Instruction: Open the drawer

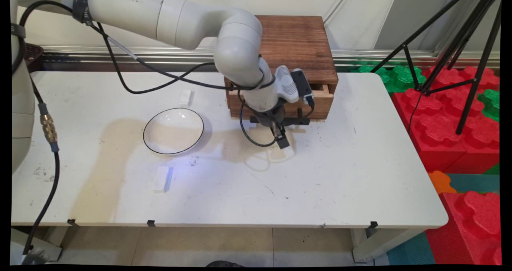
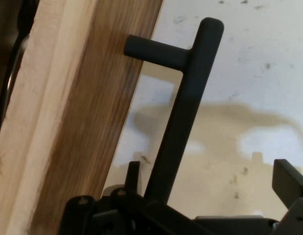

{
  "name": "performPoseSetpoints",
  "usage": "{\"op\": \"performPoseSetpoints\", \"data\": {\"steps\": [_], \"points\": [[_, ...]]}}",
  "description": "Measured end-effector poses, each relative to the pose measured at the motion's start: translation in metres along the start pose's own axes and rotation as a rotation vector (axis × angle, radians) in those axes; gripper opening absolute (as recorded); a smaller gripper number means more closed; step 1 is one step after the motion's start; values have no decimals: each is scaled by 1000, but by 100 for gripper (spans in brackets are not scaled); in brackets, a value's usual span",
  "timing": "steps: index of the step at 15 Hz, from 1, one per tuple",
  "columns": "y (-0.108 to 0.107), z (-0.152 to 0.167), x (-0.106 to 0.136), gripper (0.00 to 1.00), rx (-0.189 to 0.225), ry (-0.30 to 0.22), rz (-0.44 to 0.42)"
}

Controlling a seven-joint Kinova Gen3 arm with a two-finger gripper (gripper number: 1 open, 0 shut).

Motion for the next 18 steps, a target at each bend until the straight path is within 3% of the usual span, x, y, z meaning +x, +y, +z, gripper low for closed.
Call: {"op": "performPoseSetpoints", "data": {"steps": [18], "points": [[70, -23, -25, 100, -78, -17, -3]]}}
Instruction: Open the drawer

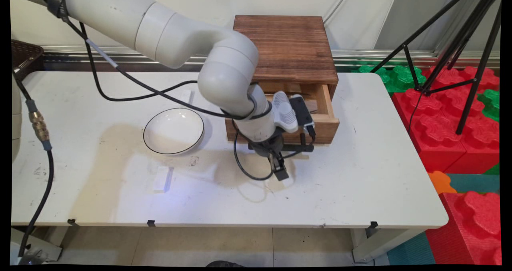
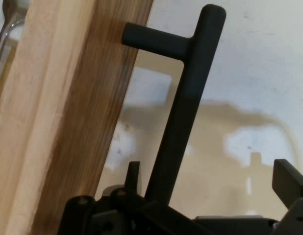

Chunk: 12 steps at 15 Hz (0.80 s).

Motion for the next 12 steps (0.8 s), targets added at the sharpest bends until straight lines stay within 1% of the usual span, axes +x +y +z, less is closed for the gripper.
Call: {"op": "performPoseSetpoints", "data": {"steps": [6, 10, 12], "points": [[23, -4, -7, 100, -24, 2, 2], [45, -8, -14, 100, -43, 2, 4], [53, -9, -16, 100, -47, 4, 7]]}}
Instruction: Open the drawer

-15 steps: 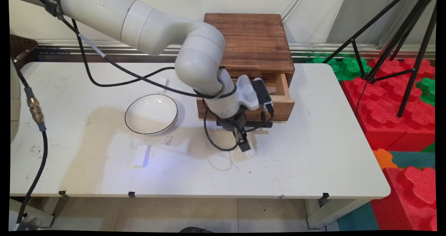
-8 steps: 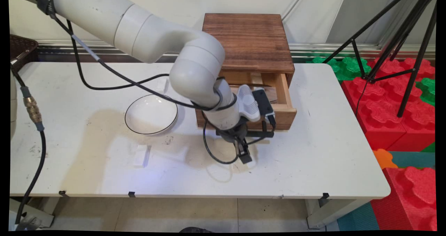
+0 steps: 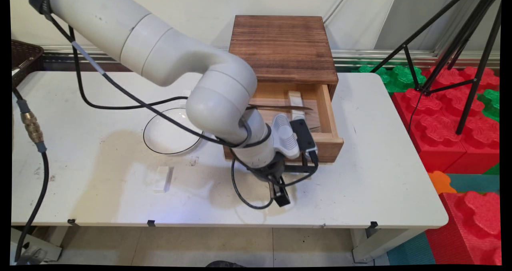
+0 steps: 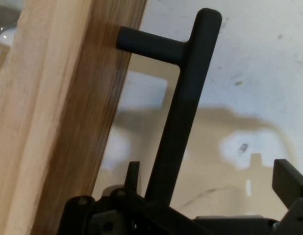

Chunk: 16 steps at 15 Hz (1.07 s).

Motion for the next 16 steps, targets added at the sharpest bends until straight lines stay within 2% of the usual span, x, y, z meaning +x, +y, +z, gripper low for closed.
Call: {"op": "performPoseSetpoints", "data": {"steps": [16], "points": [[53, -10, -11, 100, -42, 21, 29]]}}
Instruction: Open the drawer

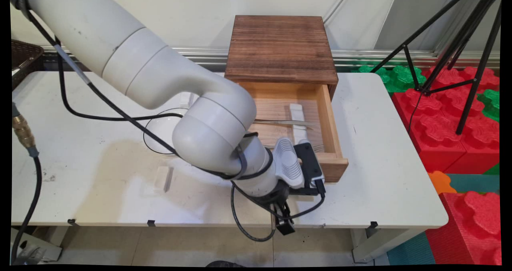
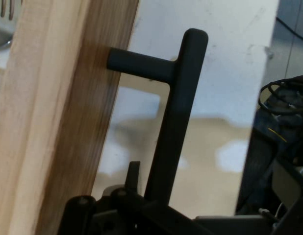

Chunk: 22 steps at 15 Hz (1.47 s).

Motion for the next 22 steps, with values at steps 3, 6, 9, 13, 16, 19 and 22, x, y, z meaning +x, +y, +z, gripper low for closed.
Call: {"op": "performPoseSetpoints", "data": {"steps": [3, 6, 9, 13, 16, 19, 22], "points": [[6, -1, -1, 100, -6, 2, 6], [13, -3, -2, 100, -11, 4, 12], [17, -5, -3, 100, -14, 7, 18], [23, -7, -5, 100, -17, 8, 26], [26, -9, -7, 100, -19, 8, 32], [28, -10, -9, 100, -18, 10, 37], [29, -13, -9, 100, -13, 17, 43]]}}
